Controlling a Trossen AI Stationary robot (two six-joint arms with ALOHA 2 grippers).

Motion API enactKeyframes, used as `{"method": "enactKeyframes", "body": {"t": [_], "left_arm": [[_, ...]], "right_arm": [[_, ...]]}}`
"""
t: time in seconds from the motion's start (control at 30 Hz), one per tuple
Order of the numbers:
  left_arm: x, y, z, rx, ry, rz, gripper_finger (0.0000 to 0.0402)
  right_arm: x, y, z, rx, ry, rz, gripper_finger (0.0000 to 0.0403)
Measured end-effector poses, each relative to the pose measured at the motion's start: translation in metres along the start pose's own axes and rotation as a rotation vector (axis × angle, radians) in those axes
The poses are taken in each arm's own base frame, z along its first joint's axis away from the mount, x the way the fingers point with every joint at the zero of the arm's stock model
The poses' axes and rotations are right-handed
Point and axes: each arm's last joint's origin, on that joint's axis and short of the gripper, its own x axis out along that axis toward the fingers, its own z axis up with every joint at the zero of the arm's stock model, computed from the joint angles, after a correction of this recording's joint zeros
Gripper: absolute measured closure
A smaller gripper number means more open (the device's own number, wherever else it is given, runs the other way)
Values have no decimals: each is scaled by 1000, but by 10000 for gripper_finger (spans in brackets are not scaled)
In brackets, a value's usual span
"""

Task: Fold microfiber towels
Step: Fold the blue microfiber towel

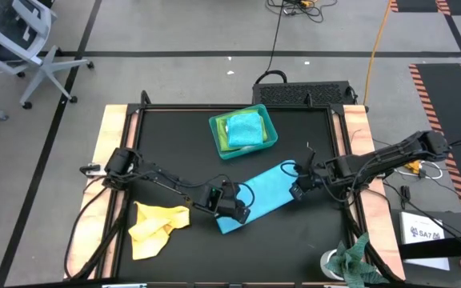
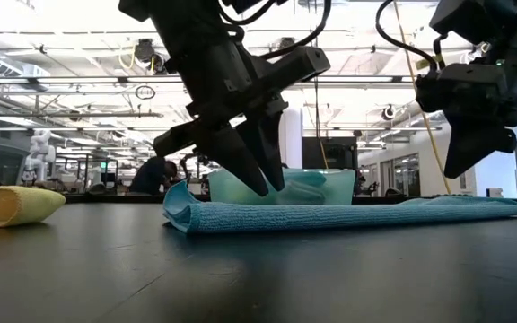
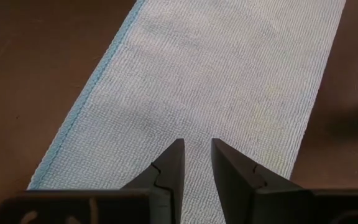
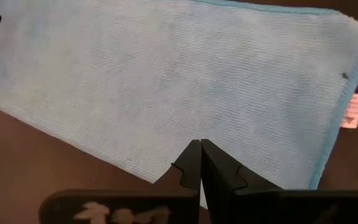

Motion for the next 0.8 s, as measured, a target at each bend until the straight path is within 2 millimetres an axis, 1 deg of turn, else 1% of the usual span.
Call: {"method": "enactKeyframes", "body": {"t": [0.2,0.43,0.53,0.63,0.7,0.8], "left_arm": [[0,0,0,17,0,-1,321],[0,0,0,22,-1,-2,321],[0,0,0,28,-1,-1,321],[0,0,1,38,-1,0,321],[0,0,2,40,-2,1,321],[1,1,4,39,-4,4,321]], "right_arm": [[0,-4,9,0,13,18,403],[-12,0,35,-43,-71,34,403],[-17,3,47,-88,-130,61,403],[-19,10,55,-156,-218,124,403],[-21,14,60,-200,-274,163,403],[-23,18,63,-209,-317,197,403]]}}
